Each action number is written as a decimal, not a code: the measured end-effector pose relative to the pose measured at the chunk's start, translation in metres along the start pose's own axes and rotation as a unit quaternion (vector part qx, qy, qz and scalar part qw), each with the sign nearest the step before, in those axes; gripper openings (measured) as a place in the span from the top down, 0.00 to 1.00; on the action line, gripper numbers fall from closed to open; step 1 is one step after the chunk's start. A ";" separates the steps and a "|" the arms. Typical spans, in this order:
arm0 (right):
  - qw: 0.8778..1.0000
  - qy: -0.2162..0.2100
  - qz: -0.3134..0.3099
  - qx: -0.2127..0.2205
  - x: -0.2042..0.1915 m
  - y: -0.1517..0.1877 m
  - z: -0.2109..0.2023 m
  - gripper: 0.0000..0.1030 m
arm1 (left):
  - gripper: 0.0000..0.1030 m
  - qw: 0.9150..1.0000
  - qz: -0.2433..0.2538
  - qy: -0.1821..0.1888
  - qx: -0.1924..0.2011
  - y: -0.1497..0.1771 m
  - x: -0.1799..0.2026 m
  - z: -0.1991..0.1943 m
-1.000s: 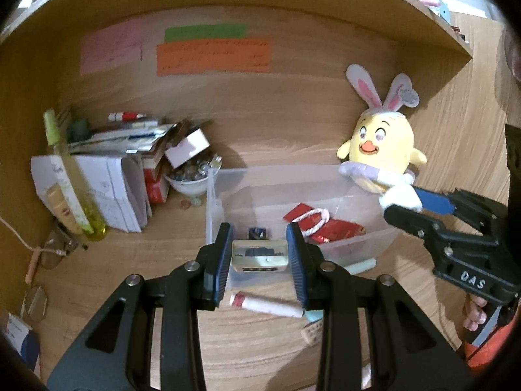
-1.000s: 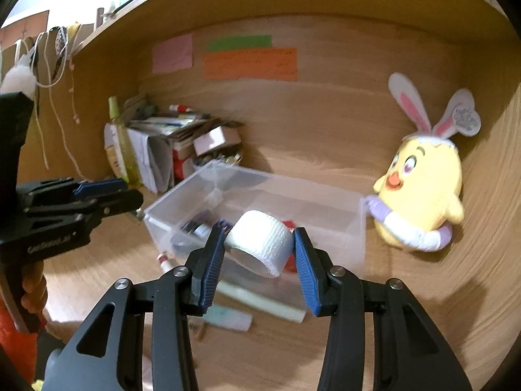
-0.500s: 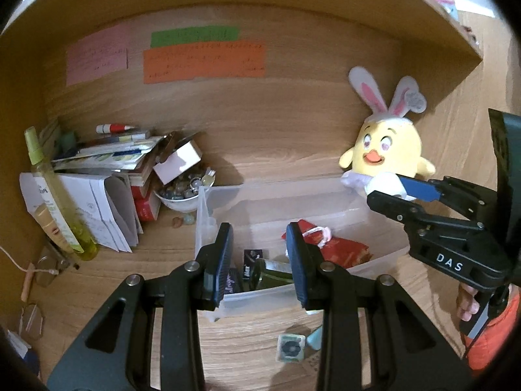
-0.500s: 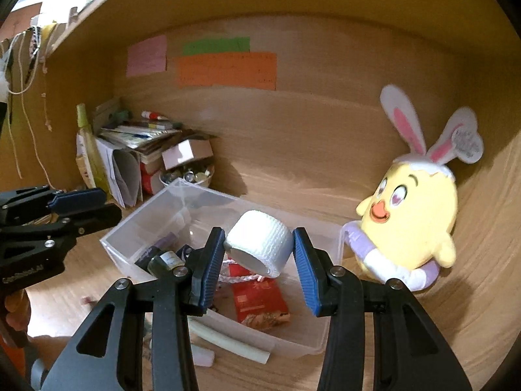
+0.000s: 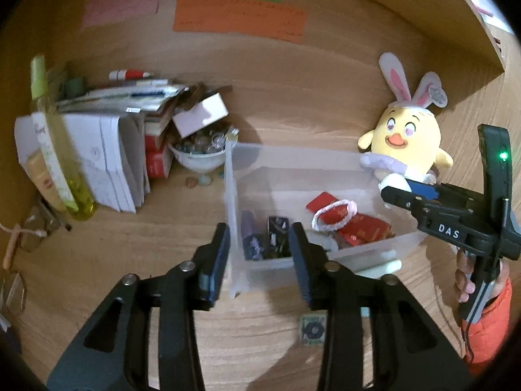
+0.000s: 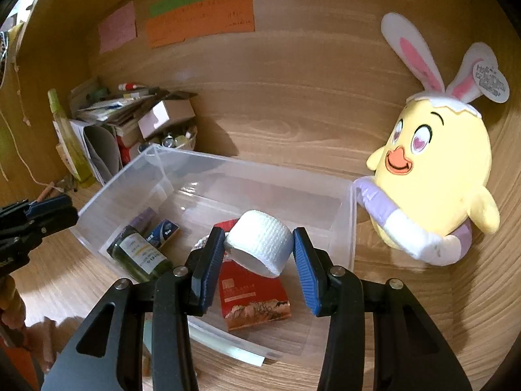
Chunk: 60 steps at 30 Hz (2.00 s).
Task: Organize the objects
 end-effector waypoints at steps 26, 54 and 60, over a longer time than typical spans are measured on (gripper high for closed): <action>0.999 0.036 -0.038 -0.012 -0.014 0.007 0.013 0.62 | 0.27 0.986 -0.058 -0.084 -0.132 0.156 -0.038 -0.084; 0.998 0.035 -0.046 -0.009 -0.016 0.007 0.008 0.44 | 0.86 0.992 -0.027 -0.086 -0.083 0.122 -0.030 -0.067; 0.999 0.015 -0.040 0.010 -0.018 0.002 -0.015 0.42 | 0.86 0.996 -0.023 -0.081 -0.040 0.085 -0.026 -0.073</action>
Point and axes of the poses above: each gripper's, at about its wrist camera, not at the fingertips, and z roughly the way its jaws point, x to its right, y to its underside, the point moved 4 cm from there along z, roughly the way its jaws point, and after that the axes turned 2 degrees about -x, right-handed, at the moved point
